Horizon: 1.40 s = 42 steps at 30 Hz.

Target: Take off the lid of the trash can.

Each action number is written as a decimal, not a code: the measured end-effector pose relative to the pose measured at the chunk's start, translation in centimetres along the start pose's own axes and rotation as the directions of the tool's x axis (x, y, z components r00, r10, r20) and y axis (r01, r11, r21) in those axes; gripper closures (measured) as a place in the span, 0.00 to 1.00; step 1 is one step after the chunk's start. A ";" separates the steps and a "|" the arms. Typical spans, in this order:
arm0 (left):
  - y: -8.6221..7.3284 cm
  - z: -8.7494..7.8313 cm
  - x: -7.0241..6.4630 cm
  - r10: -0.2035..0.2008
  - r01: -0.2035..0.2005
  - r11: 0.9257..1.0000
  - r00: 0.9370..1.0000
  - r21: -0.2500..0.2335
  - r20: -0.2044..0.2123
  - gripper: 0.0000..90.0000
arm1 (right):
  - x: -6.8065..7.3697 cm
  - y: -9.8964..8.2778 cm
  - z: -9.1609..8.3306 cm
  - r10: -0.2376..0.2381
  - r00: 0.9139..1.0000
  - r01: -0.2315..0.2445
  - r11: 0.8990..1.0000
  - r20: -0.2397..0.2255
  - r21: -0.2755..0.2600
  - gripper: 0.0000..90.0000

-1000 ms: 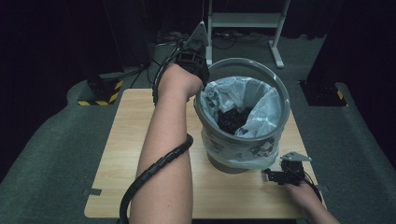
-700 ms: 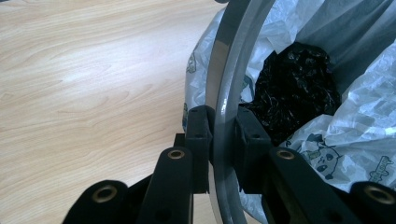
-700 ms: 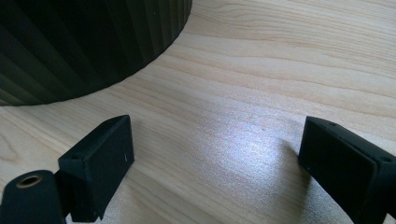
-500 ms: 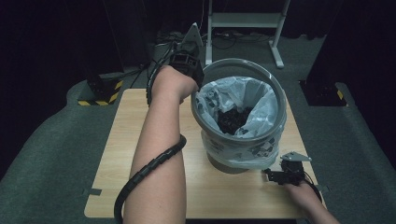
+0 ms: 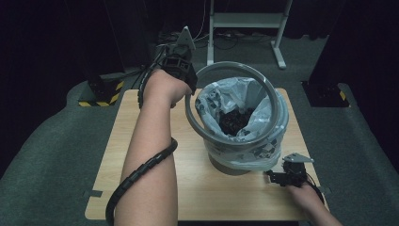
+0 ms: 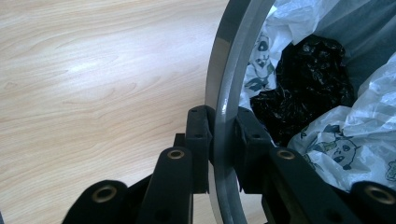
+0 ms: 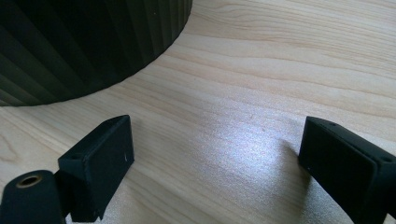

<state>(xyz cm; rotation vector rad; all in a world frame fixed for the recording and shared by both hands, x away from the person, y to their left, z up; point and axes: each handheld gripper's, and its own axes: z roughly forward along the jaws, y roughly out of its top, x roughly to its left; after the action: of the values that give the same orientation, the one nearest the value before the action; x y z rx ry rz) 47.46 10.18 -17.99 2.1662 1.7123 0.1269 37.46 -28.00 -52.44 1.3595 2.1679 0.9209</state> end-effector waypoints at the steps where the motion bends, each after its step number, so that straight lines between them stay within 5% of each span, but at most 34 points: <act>1: 0.0 0.0 0.0 0.000 0.000 1.000 1.000 0.000 0.000 0.86 | 0.0 0.0 0.0 0.000 1.000 0.000 1.000 0.000 0.001 0.11; 22: -1.9 -0.8 4.0 -0.054 0.055 0.998 0.998 -0.015 0.027 0.86 | 0.0 0.0 0.0 0.000 1.000 0.000 1.000 0.001 -0.001 0.11; 42: -5.2 -3.0 9.9 -0.122 0.122 0.992 0.992 -0.034 0.015 0.86 | 0.0 0.0 0.0 -0.003 1.000 0.003 1.000 -0.001 0.000 0.11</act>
<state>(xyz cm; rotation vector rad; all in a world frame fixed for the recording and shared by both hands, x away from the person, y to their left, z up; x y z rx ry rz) 44.31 21.32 -18.57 2.0269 1.8162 0.1088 37.51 -27.98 -52.45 1.3553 2.1703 0.9210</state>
